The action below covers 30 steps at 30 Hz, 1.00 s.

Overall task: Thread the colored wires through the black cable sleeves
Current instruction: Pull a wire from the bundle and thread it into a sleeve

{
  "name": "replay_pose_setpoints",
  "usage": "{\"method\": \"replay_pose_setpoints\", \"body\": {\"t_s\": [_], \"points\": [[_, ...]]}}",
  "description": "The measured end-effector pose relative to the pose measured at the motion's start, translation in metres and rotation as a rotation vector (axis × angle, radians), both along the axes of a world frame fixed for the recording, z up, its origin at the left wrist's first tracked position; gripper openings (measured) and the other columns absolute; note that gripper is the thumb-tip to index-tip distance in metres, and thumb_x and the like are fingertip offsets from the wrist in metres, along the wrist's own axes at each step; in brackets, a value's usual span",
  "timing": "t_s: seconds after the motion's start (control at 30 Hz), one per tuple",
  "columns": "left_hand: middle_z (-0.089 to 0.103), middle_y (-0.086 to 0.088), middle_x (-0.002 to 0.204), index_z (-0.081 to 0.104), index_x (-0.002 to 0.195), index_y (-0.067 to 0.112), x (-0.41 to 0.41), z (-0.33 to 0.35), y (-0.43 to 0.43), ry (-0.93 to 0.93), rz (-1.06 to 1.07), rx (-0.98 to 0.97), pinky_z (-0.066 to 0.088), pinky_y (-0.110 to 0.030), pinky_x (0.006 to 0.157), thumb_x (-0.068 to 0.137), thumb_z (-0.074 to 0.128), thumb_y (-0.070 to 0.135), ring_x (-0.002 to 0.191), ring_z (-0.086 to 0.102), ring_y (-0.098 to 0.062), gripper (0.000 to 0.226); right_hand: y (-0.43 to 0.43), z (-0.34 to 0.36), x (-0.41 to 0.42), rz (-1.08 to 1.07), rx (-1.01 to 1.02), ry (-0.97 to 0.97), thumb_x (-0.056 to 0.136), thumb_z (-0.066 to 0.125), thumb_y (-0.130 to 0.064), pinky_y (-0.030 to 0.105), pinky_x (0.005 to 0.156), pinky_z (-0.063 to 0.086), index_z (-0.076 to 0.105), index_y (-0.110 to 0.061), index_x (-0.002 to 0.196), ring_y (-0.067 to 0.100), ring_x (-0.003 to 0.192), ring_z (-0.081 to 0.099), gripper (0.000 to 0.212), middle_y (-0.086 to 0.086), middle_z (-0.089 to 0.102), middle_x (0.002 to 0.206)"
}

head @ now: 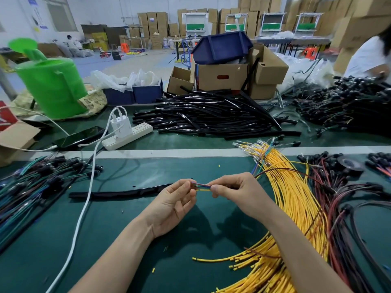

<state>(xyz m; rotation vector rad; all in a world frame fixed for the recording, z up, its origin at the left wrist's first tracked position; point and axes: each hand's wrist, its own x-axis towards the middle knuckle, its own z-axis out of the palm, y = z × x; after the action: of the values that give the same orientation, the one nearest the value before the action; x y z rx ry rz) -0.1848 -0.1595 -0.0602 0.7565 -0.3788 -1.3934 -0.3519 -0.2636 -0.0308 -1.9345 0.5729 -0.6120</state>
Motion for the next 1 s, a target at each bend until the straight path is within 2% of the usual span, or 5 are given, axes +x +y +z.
{"method": "replay_pose_setpoints", "body": {"t_s": [0.13,0.33,0.7,0.9,1.0], "points": [[0.066,-0.001,0.069,0.074,0.072,0.013,-0.0013,0.0006,-0.0022,-0.093,-0.017,-0.026,0.052,-0.019,0.058,0.033,0.098,0.028,0.053,0.057,-0.007,0.048,-0.0006,0.0022,0.0001,0.013,-0.025,0.013,0.088,0.067,-0.017,0.019,0.049,0.028,0.076,-0.027,0.086,0.006,0.051,0.037,0.014,0.0,0.071,0.068],[0.071,-0.006,0.084,0.076,0.082,0.013,-0.0027,0.0007,0.0016,-0.1,-0.103,-0.057,0.055,-0.024,0.066,0.045,0.095,0.032,0.063,0.064,-0.012,0.046,0.0005,0.0021,-0.0003,0.029,-0.024,0.025,0.088,0.066,-0.016,0.026,0.056,0.032,0.076,-0.023,0.087,0.014,0.058,0.043,0.012,0.0,0.07,0.067],[0.065,-0.003,0.069,0.073,0.075,0.01,-0.0017,0.0048,0.0018,-0.053,-0.058,-0.043,0.055,-0.019,0.06,0.039,0.097,0.022,0.057,0.063,-0.008,0.045,0.0069,0.0043,0.0037,0.069,0.057,-0.038,0.088,0.065,-0.009,0.02,0.056,0.035,0.067,-0.022,0.097,0.008,0.055,0.044,0.016,-0.002,0.07,0.067],[0.066,-0.004,0.074,0.074,0.077,0.009,-0.0003,0.0005,-0.0004,0.01,-0.013,-0.045,0.056,-0.021,0.062,0.037,0.098,0.02,0.062,0.067,-0.009,0.047,0.0079,0.0026,0.005,0.056,0.077,-0.073,0.087,0.063,-0.003,0.024,0.063,0.038,0.067,-0.021,0.084,0.015,0.063,0.051,0.019,0.002,0.071,0.07],[0.068,-0.007,0.076,0.075,0.078,0.005,0.0004,0.0012,-0.0025,0.016,0.001,-0.051,0.057,-0.021,0.063,0.035,0.098,0.021,0.067,0.069,-0.012,0.051,0.0059,0.0043,0.006,0.041,0.089,-0.081,0.087,0.063,-0.001,0.016,0.06,0.038,0.067,-0.017,0.084,0.008,0.06,0.05,0.017,0.001,0.071,0.069]]}}
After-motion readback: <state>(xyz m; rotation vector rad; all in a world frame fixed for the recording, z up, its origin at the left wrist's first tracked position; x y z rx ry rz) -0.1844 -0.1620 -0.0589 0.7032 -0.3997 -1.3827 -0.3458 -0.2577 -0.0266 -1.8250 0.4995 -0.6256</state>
